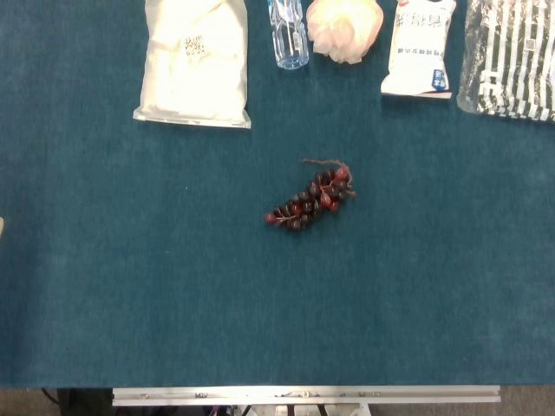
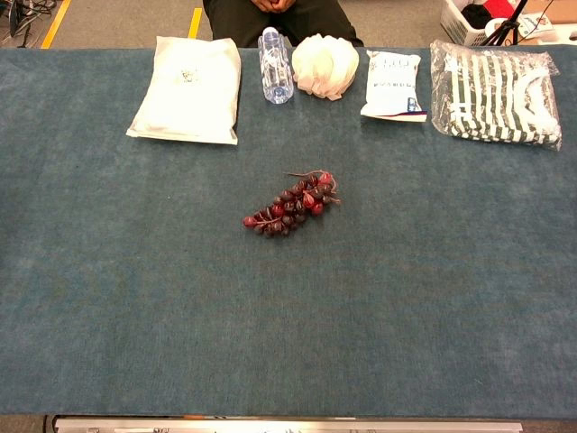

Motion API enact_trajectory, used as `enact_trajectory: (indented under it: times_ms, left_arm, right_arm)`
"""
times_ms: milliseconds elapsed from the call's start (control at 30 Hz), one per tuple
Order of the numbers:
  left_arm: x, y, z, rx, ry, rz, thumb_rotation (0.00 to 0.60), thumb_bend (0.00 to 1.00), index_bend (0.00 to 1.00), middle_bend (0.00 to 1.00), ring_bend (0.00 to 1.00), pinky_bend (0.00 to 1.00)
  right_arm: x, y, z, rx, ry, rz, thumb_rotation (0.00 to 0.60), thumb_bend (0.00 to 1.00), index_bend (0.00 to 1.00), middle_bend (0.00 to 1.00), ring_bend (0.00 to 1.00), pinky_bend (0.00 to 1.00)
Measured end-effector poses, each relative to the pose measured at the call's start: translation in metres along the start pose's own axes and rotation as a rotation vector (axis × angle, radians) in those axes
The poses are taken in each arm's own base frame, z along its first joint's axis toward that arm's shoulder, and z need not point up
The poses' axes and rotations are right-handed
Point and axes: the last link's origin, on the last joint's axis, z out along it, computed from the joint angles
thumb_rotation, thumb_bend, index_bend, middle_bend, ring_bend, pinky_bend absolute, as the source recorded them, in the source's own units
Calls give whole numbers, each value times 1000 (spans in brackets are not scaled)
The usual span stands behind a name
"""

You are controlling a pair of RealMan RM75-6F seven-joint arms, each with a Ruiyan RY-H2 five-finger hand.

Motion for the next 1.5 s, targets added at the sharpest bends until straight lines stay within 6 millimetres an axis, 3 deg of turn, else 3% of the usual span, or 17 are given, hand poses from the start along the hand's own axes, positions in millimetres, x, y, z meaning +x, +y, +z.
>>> enact_trajectory:
  times_ms: [333,600,933,1167,1500]
  left_arm:
    - [0,0,-1,0,0,-1,600,253,308,315,230,175]
    - [1,1,-3,-4,0,-6,600,253,308,314,230,175]
    - [6,0,-12,0,9,-33,600,253,310,315,230,175]
    - [7,-1,-15,-8,17,-48,600,253,310,315,230,175]
    - [9,-7,-20,4,24,-61,600,253,310,315,230,175]
  right_arm:
    - [4,-10,9,56,-1,7,600,262,333,373,231,213]
    - [10,-34,31,155,12,17,600,261,381,410,286,323]
    - [-3,-112,77,380,-107,3,600,261,443,438,303,324]
    - [-29,-179,103,536,-218,-27,600,261,443,438,303,324]
    - [-67,-241,131,610,-267,-103,600,261,464,438,303,324]
